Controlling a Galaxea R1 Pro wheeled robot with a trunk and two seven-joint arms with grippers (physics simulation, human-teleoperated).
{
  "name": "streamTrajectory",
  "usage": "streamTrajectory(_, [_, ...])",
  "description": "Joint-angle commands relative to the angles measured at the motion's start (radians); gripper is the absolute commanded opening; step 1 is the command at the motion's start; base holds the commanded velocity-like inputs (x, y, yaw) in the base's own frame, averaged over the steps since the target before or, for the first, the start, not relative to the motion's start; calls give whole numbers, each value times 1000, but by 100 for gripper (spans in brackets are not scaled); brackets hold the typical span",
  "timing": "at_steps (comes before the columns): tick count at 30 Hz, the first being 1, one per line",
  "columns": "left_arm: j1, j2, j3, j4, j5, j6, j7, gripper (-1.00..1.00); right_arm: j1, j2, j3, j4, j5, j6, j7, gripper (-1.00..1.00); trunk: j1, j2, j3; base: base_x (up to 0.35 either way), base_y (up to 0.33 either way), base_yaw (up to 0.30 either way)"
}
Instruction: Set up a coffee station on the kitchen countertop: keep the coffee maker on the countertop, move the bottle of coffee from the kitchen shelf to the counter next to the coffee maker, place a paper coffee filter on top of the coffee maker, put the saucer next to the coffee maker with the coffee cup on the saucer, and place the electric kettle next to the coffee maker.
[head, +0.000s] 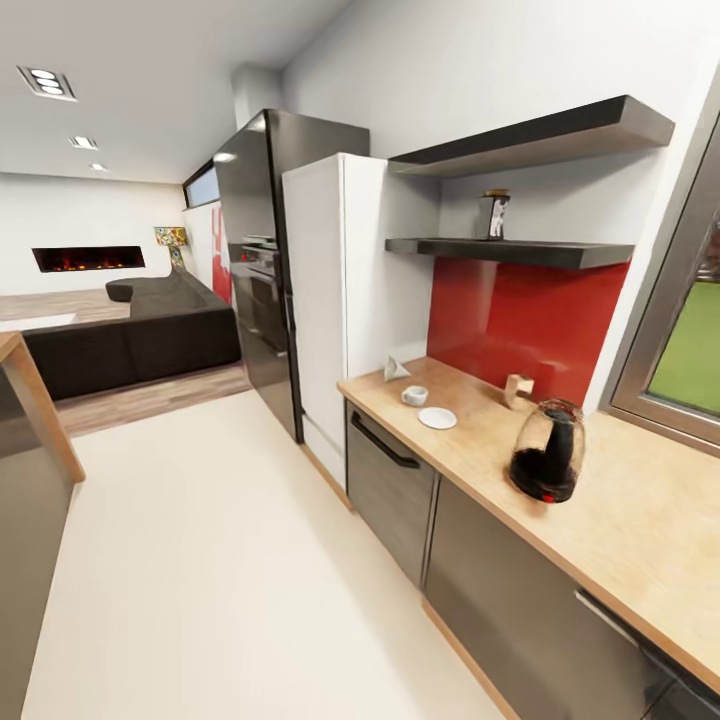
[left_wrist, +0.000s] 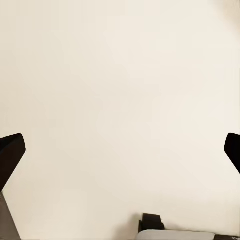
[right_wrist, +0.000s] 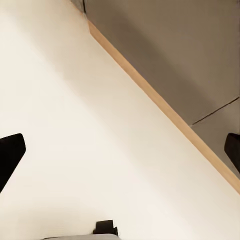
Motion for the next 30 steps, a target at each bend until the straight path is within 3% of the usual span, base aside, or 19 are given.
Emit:
streamTrajectory(1, [0, 0, 3, 1, 1, -3, 0, 100, 0, 0, -1, 1, 1, -3, 0, 100, 1, -1, -1, 307, 202, 0])
streamTrajectory(30, [0, 0, 3, 1, 1, -4, -1, 100, 0, 0, -3, 13, -1, -4, -1, 100, 1, -1, -1, 302, 211, 0])
